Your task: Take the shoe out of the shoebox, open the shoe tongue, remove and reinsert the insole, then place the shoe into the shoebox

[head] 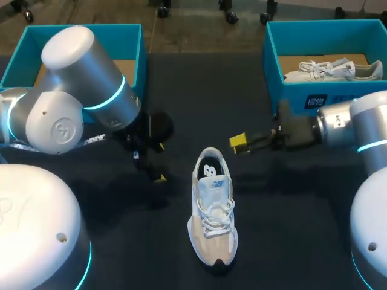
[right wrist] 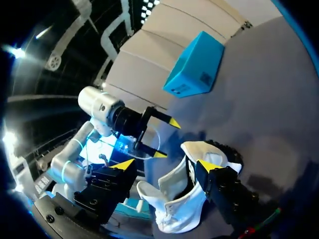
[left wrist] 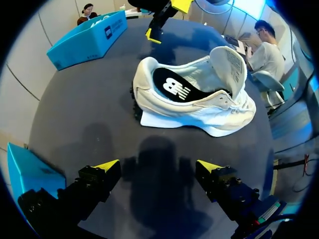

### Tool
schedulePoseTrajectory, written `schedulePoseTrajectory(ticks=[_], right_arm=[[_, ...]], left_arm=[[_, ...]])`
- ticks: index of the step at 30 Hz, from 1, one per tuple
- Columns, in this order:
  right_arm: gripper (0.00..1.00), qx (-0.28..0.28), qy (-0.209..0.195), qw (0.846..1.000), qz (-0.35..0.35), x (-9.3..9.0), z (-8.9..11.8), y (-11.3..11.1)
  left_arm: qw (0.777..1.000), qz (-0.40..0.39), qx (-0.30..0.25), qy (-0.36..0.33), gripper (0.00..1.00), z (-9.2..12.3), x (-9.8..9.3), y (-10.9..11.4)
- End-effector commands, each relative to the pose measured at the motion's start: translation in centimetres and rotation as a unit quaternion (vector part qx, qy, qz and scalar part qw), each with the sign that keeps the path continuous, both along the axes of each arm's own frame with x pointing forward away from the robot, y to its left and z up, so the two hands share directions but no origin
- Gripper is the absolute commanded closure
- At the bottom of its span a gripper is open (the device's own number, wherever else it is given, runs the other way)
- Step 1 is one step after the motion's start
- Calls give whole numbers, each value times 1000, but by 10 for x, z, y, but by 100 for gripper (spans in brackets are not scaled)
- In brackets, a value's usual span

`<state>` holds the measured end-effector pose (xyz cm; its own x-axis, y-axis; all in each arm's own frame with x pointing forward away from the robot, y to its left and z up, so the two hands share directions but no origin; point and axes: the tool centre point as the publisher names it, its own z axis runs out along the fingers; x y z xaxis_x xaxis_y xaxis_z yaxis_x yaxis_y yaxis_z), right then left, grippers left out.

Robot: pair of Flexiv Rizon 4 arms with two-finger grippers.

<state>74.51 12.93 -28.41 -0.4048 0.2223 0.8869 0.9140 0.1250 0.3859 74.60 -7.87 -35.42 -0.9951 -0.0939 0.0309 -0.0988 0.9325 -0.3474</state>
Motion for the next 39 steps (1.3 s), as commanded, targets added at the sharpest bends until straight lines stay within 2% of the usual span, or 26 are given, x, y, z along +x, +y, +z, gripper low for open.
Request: schedulePoseTrajectory(ticks=[1, 6, 7, 8, 9, 11, 12, 18, 19, 21, 24, 28, 30, 32, 39], right_arm=[[23, -76, 61, 985, 144, 7, 6, -20], [19, -140, 91, 979, 117, 13, 11, -22], [16, -169, 98, 976, 100, 16, 13, -22], [18, -189, 100, 973, 83, 17, 15, -22], [25, -211, 103, 970, 67, 18, 16, -22], [33, -222, 98, 969, 52, 18, 20, -21], [51, -237, 96, 966, 34, 18, 23, -21], [67, -293, 92, 951, -12, 19, 33, -13], [75, -306, 92, 947, -23, 20, 34, -12], [100, -326, 88, 940, -41, 22, 38, -7], [100, -350, 78, 931, -66, 21, 41, -2], [100, -389, 72, 914, -90, 18, 47, 18], [100, -411, 69, 903, -108, 17, 51, 28], [100, -431, 70, 888, -143, 17, 58, 35], [100, -423, 63, 890, -159, 15, 62, 39]], left_arm=[[1000, 6, 2, -1, 0, 8, 0, 7], [1000, 10, 3, 3, 0, 10, 6, 9], [1000, 10, 4, 5, 0, 11, 9, 10], [1000, 9, 5, 8, 0, 11, 11, 11], [1000, 5, 2, 13, 0, 13, 14, 14], [1000, 1, 2, 18, 0, 14, 18, 17], [1000, -2, 5, 25, 0, 15, 21, 20], [998, -23, 35, 38, 0, 19, 33, 37], [998, -24, 38, 37, 0, 19, 36, 41], [998, -34, 46, 38, 0, 23, 44, 52], [997, -44, 43, 37, 0, 29, 55, 68], [996, -72, 39, 44, 0, 36, 69, 88], [995, -82, 47, 39, 0, 42, 79, 98], [995, -82, 47, 39, 0, 42, 79, 98], [995, -82, 47, 39, 0, 42, 79, 98]])
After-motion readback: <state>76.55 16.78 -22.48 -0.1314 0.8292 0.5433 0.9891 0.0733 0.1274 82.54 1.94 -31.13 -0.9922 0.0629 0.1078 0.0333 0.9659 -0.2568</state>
